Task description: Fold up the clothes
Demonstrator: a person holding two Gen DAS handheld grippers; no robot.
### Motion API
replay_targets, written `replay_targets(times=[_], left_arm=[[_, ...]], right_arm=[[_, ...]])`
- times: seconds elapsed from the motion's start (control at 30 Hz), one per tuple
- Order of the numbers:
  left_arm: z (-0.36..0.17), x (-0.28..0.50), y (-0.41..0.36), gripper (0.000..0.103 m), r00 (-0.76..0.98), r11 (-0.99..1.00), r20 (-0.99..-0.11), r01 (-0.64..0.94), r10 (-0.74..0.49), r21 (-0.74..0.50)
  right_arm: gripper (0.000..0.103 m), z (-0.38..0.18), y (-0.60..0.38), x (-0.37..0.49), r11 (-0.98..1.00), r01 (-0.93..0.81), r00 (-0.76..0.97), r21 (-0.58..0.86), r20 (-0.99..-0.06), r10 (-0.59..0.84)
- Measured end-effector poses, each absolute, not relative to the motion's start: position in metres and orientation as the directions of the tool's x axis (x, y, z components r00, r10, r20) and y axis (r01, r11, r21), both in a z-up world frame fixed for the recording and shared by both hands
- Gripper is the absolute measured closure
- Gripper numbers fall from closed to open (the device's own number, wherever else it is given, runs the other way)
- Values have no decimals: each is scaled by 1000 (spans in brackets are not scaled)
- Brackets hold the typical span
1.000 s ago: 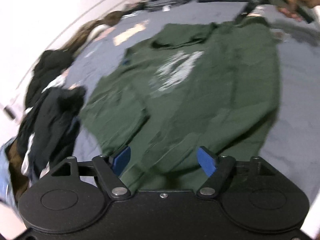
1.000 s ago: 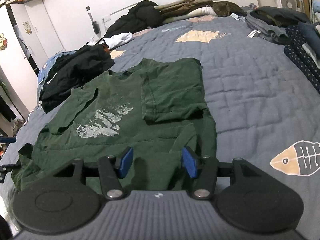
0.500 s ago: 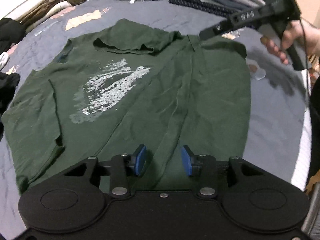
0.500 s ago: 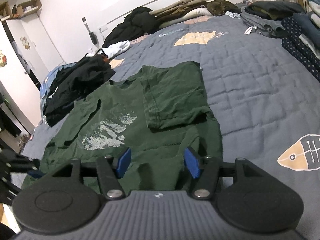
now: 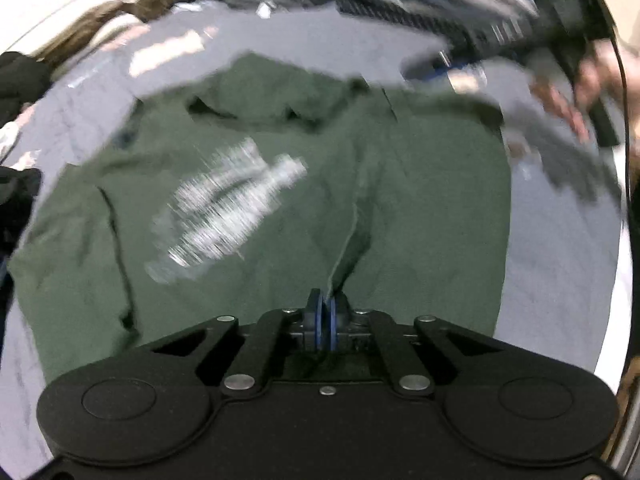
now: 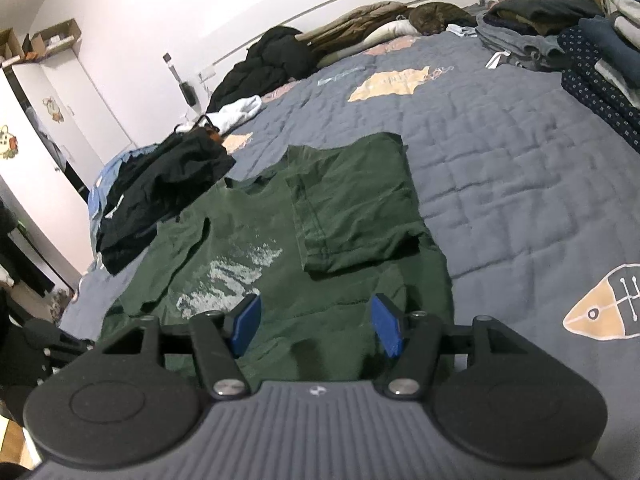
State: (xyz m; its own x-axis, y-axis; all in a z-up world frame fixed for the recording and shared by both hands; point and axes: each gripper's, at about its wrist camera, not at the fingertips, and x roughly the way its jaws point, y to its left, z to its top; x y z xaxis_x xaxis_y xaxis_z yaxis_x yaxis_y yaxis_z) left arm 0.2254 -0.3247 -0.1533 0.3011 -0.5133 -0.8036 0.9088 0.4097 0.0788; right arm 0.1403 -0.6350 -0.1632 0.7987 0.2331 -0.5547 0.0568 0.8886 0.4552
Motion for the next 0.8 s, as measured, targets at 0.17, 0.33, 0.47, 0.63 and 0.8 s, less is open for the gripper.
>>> replay_targets(times=[0.17, 0.33, 0.47, 0.63, 0.8], left_arm=[[-135, 244, -337, 99, 401, 454, -758, 877, -515, 156], [-170, 257, -362, 94, 422, 456, -808, 863, -411, 219], [-191, 262, -367, 75, 455, 482, -821, 836, -344, 261], [-143, 256, -310, 45, 533, 622, -726, 760, -433, 187], [-108, 249, -227, 45, 641, 785, -655, 609, -401, 116]], right_arm=[[42, -160, -638, 138, 880, 72, 821, 470, -529, 216], [42, -160, -640, 139, 883, 95, 830, 459, -526, 185], [42, -166, -641, 143, 891, 117, 809, 439, -562, 171], [42, -171, -641, 145, 903, 126, 791, 410, -591, 158], [42, -174, -643, 147, 908, 147, 777, 394, -614, 141]])
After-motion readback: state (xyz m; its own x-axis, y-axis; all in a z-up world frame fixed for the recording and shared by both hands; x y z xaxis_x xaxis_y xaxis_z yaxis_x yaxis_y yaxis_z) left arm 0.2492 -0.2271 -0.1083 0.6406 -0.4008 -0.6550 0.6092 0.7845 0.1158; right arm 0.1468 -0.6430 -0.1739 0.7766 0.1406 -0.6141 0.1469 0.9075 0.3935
